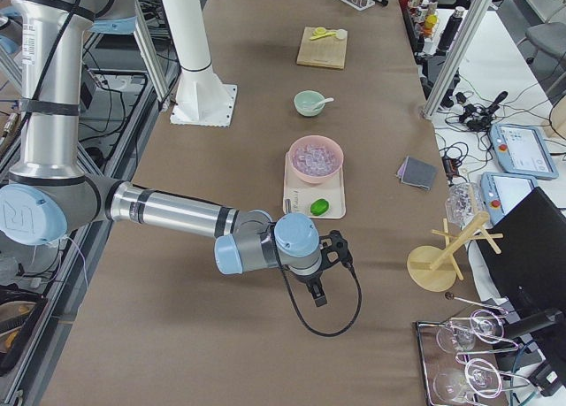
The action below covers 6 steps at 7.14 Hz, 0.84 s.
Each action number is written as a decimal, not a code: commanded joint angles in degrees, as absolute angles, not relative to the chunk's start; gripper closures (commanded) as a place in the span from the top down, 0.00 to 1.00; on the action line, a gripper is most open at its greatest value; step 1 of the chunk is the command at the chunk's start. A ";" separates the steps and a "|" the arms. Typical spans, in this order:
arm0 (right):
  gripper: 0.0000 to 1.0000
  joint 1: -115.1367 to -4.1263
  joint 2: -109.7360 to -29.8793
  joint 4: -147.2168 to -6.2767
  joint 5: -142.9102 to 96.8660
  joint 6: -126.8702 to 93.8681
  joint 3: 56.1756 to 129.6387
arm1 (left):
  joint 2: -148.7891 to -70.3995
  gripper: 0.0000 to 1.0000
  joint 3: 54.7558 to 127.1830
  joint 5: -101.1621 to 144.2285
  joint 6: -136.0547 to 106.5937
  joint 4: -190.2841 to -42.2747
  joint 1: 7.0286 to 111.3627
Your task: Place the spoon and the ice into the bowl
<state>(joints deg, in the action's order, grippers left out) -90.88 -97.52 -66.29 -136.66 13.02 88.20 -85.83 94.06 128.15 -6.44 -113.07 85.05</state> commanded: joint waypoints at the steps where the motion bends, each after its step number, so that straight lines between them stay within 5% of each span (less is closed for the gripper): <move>1: 1.00 -90.88 -97.65 -66.27 -136.67 13.01 88.42 | -85.78 0.98 93.96 128.14 -6.50 -113.29 84.99; 6: 1.00 -90.88 -97.82 -66.27 -136.67 12.92 88.42 | -85.78 0.98 94.48 128.14 -6.50 -113.38 85.08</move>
<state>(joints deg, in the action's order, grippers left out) -90.88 -97.78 -66.27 -136.67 12.97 88.41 -85.79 94.22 128.14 -6.48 -113.37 85.04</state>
